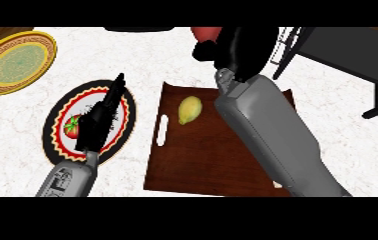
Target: Pick the bell pepper from the tray and place it in the tiered shelf
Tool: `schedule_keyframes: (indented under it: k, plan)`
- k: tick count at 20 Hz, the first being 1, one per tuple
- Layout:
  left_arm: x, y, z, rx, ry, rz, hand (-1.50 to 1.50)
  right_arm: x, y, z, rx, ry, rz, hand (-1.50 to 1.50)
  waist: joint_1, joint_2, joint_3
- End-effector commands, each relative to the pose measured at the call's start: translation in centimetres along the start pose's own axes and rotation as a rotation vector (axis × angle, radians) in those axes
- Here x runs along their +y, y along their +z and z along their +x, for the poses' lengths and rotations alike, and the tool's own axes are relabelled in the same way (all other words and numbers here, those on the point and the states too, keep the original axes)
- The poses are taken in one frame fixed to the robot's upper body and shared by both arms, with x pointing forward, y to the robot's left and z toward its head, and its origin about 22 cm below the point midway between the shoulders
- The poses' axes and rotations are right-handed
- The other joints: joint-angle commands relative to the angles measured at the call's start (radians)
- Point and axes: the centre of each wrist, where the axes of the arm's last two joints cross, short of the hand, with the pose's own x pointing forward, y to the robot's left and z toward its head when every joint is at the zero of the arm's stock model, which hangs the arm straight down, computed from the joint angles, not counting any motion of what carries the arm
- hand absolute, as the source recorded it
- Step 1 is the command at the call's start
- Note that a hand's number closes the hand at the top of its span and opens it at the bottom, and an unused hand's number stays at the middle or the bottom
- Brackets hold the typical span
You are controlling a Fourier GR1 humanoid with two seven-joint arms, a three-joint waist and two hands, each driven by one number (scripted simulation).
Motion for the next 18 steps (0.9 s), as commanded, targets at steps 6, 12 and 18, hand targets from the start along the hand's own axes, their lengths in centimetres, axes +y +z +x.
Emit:
schedule_keyframes:
  k: [6, 12, 18]
  plan:
    - [0.1, -0.3, -0.5, 0.020, -0.001, 0.013, 0.00, -6.2, -3.7, 2.9, 0.194, 0.069, -0.255, 1.50, -0.008, 0.002, 0.000]
    - [0.5, -0.6, 0.3, -0.009, -0.008, 0.024, 0.00, -8.5, -6.0, 2.5, 0.216, 0.103, -0.314, 1.50, -0.002, 0.004, 0.001]
    - [-0.8, 0.0, 0.5, -0.026, -0.014, 0.002, 0.00, -11.6, -8.7, 2.4, 0.218, 0.147, -0.374, 1.50, 0.002, 0.005, 0.001]
